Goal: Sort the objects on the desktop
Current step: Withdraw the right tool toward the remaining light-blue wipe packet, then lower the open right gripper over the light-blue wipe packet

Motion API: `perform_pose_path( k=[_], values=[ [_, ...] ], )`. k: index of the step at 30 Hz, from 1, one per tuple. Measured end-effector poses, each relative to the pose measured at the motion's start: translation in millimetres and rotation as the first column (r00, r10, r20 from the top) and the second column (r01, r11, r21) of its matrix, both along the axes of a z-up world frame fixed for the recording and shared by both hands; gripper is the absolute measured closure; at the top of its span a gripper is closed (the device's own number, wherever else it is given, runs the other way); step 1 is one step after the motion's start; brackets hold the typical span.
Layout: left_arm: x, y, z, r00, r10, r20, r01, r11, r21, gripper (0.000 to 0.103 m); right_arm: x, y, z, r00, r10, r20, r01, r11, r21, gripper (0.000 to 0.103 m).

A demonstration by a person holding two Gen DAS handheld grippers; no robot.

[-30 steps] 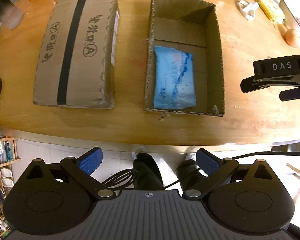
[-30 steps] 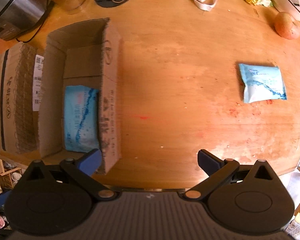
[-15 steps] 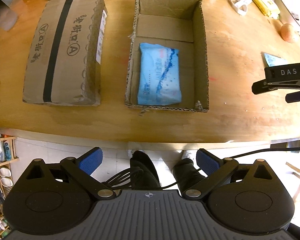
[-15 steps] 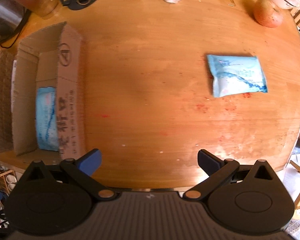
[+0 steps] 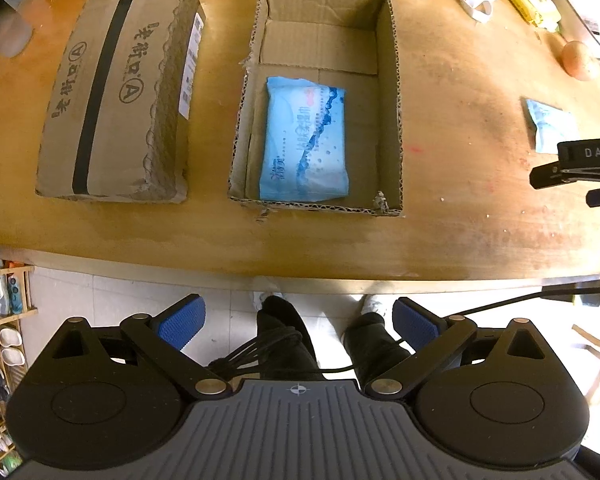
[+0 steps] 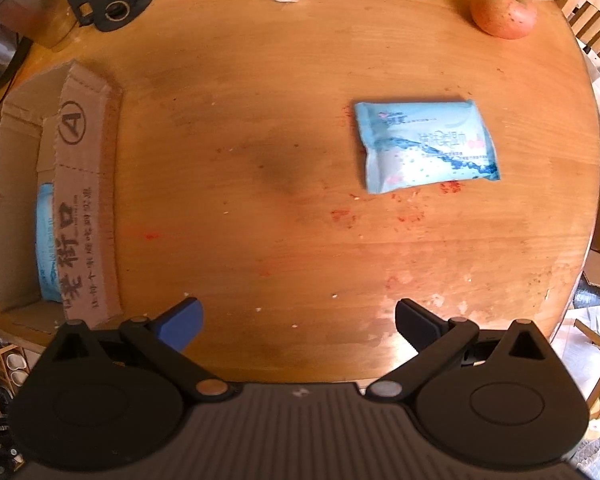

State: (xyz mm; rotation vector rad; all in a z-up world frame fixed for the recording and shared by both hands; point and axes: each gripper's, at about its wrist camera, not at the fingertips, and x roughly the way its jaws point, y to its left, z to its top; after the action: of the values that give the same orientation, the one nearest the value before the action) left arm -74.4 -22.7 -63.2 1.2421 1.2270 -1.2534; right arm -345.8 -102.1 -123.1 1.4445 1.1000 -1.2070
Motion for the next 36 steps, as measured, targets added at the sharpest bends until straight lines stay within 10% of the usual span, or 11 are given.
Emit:
perform_pose_path(
  k=[36],
  values=[
    [-93,2,-6,0.999,-0.031,-0.021,0.031,1.0,-0.006,0.0,-103,25,-17,0.998,-0.059,-0.002,0.059,0.998,0.002,0.0]
  ],
)
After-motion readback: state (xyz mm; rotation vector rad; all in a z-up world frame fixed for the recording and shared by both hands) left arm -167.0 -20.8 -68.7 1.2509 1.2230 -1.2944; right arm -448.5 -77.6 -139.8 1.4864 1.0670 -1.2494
